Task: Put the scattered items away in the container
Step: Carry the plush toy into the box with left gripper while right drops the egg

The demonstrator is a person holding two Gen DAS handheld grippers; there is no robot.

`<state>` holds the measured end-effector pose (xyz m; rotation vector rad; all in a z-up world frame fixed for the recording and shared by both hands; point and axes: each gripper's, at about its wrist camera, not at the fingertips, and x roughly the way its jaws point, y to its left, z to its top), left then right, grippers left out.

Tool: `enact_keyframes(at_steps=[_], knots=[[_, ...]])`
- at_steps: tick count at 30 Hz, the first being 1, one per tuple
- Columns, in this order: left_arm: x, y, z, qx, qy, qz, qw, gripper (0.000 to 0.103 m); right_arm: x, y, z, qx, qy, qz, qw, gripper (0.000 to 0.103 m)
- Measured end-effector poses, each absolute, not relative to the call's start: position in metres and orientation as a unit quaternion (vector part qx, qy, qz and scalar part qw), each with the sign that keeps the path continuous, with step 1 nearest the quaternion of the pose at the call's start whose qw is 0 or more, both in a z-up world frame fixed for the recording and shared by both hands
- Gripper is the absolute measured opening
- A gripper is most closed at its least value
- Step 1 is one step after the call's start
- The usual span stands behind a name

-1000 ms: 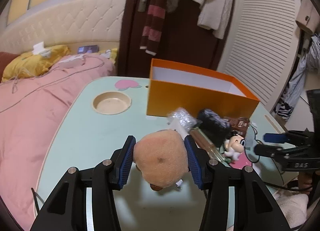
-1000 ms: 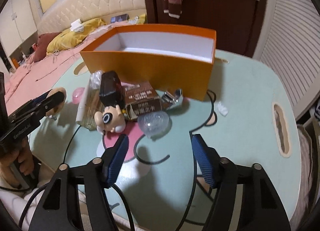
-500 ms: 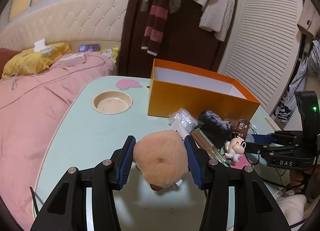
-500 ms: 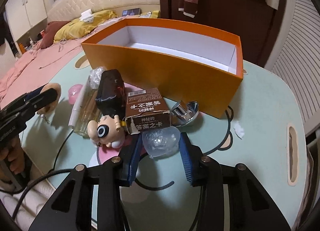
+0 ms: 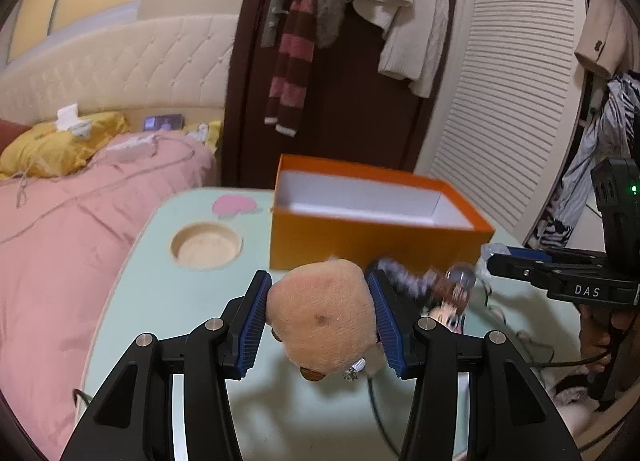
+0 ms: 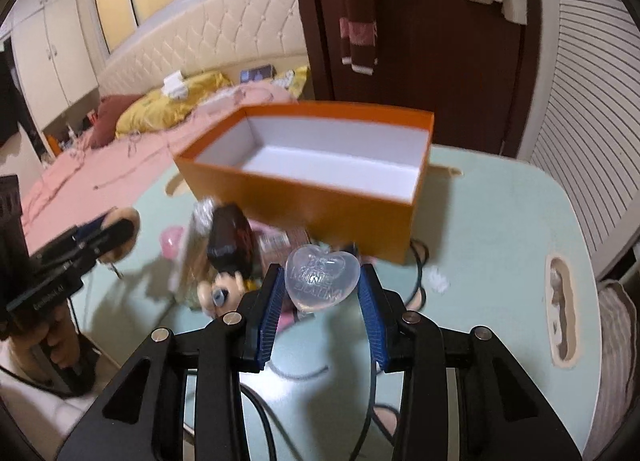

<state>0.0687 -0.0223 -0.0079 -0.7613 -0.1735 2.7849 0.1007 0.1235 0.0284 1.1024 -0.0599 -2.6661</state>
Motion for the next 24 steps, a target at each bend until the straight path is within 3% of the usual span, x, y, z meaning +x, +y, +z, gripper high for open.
enact_keyframes(at_steps=[10, 24], knots=[[0.008, -0.005, 0.031, -0.221, -0.038, 0.965, 0.137, 0.049, 0.056, 0.113, 0.058, 0.315, -0.004, -0.94, 0.128, 0.039], [-0.042, 0.01, 0.004, -0.26, -0.042, 0.954, 0.143, 0.049, 0.007, 0.112, 0.033, 0.331, -0.031, -0.937, 0.109, 0.04]])
